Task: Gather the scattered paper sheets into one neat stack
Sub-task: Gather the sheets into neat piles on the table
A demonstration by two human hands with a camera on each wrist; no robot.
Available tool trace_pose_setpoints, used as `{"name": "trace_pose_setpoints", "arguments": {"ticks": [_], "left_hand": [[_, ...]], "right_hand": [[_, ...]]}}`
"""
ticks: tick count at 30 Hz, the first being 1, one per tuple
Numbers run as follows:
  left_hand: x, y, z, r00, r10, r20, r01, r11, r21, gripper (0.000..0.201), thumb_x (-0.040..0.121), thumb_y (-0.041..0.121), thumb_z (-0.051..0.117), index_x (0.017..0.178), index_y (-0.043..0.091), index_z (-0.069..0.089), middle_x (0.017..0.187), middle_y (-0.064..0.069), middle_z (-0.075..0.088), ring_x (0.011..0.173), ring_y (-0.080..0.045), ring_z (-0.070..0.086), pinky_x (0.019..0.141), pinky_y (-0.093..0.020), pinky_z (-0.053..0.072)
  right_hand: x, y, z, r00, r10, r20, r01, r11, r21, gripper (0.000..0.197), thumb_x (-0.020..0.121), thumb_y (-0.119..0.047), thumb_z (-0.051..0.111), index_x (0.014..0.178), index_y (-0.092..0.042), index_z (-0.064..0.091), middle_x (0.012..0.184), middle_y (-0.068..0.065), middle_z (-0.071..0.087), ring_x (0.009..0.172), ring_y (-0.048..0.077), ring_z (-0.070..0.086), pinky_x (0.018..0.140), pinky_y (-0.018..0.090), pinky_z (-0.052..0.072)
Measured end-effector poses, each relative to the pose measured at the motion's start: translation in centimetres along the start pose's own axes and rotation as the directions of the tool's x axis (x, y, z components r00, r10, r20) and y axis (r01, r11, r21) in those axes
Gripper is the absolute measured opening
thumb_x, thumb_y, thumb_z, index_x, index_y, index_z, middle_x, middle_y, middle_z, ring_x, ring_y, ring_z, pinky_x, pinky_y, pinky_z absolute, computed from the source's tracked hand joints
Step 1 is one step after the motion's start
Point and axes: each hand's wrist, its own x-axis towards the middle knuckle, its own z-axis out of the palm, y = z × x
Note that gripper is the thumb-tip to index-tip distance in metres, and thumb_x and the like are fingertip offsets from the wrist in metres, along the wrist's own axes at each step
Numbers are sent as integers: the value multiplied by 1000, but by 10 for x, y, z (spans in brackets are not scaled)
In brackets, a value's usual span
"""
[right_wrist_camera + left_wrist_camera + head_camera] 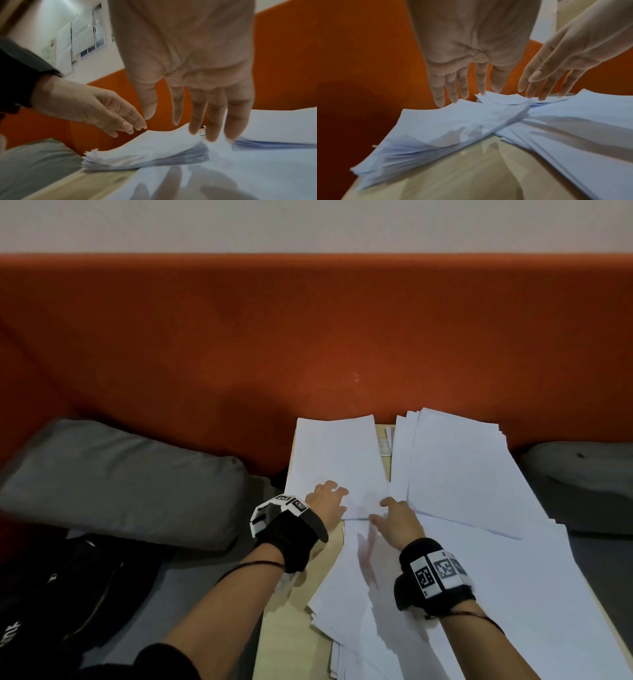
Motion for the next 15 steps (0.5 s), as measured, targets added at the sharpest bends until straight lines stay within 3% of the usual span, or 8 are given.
{"name": "trace_pose_setpoints", "arguments": {"ticks": [4,9,13,15], "left_hand": [[-21,20,17,994,106,42,-106,994,-7,44,97,20,43,140,15,37,146,-7,34,133,-25,34,108,-38,33],[-48,33,64,982,142,127,-155,983,97,55,95,31,45,144,15,27,150,-9,26,137,-26,27,109,-41,29],[-59,46,84,979,16,203,-43,991,127,68,94,45,43,149,23,9,158,-10,-5,145,-35,-3,114,-52,10],[-61,49,85,977,-77,199,53,991,125,79,90,52,47,149,22,3,156,-16,-9,143,-40,-4,114,-51,8]], "right_hand": [[-42,24,10,996,-55,72,57,998,-22,45,93,-33,50,134,-14,44,134,10,47,122,25,48,100,32,40],[-76,66,17,994,35,101,-12,976,-218,48,94,-36,45,138,-20,38,141,7,38,129,25,39,104,38,35],[-85,96,10,997,34,69,-12,956,-293,57,91,-40,50,141,-21,30,149,5,24,137,26,24,107,43,30],[-82,110,5,995,46,88,-14,941,-339,69,86,-45,55,144,-24,24,153,4,13,141,30,14,111,48,26]]}}
